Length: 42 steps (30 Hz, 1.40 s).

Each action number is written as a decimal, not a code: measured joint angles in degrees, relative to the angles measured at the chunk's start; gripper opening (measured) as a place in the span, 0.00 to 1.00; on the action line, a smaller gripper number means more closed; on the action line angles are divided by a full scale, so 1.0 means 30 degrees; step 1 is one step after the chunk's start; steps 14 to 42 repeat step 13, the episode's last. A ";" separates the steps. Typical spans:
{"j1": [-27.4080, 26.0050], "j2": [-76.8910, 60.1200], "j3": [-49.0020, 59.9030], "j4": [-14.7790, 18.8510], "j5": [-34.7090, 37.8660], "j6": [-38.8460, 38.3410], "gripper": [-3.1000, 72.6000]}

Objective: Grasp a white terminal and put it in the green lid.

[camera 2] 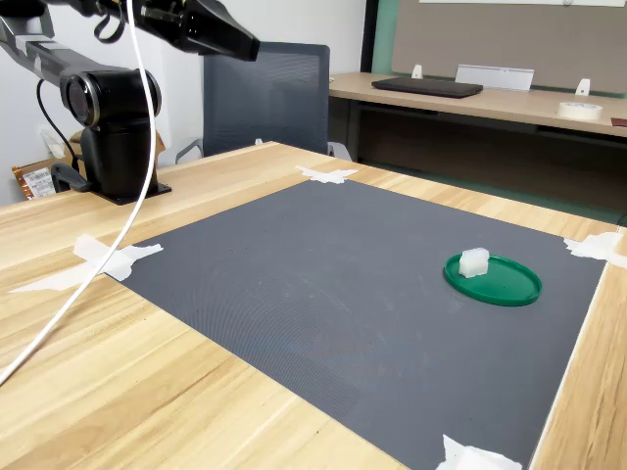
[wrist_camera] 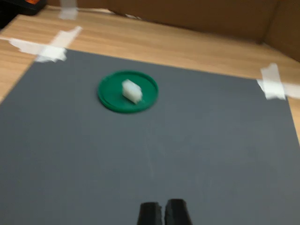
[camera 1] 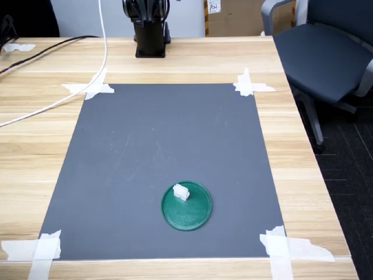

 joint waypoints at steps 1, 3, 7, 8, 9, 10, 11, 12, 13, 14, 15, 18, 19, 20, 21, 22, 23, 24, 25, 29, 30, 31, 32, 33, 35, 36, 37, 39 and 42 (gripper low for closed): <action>-0.0136 -0.0345 0.0301 0.0000 0.0003 0.0000 0.00; -0.0412 -0.1171 0.0829 0.0000 0.0003 0.0000 0.00; -0.0710 -0.2171 0.1699 0.0000 -0.0001 0.0000 0.00; -0.0710 -0.2199 0.1919 0.0000 -0.0001 0.0000 0.00; -0.0710 -0.2199 0.2099 0.0000 -0.0001 0.0000 0.00; -0.0710 -0.2199 0.2356 0.0000 -0.0001 0.0000 0.00; -0.0710 -0.2199 0.2635 0.0000 -0.0019 0.0000 0.00; -0.0710 -0.2199 0.2704 -0.0052 0.0148 0.0000 0.00; -0.0725 -0.2199 0.2704 0.0006 0.0090 0.0000 0.00; -0.0725 -0.2199 0.2704 0.0006 0.0090 0.0000 0.00; -0.0725 -0.2199 0.2704 0.0006 0.0090 0.0000 0.00; -0.0725 -0.2199 0.2704 0.0006 0.0090 0.0000 0.00; -0.0725 -0.2199 0.2704 0.0006 0.0090 0.0000 0.00; -0.0725 -0.2199 0.2704 0.0006 0.0090 0.0000 0.00; -0.0725 -0.2199 0.2704 0.0006 0.0090 0.0000 0.00; -0.0725 -0.2199 0.2704 0.0006 0.0090 0.0000 0.00; -0.0725 -0.2199 0.2704 0.0006 0.0090 0.0000 0.00; -0.0725 -0.2199 0.2704 0.0006 0.0090 0.0000 0.00; -0.0725 -0.2199 0.2704 0.0006 0.0090 0.0000 0.00; -0.0725 -0.2199 0.2704 0.0006 0.0090 0.0000 0.00; -0.0725 -0.2199 0.2704 0.0006 0.0090 0.0000 0.00; -0.0725 -0.2199 0.2704 0.0006 0.0090 0.0000 0.00; -0.0725 -0.2199 0.2704 0.0006 0.0090 0.0000 0.00; -0.0725 -0.2199 0.2704 0.0006 0.0090 0.0000 0.00; -0.0725 -0.2199 0.2704 0.0006 0.0090 0.0000 0.00; -0.0725 -0.2199 0.2704 0.0006 0.0090 0.0000 0.00; -0.0725 -0.2199 0.2704 0.0006 0.0090 0.0000 0.00; -0.0725 -0.2199 0.2704 0.0006 0.0090 0.0000 0.00; -0.0725 -0.2199 0.2704 0.0006 0.0090 0.0000 0.00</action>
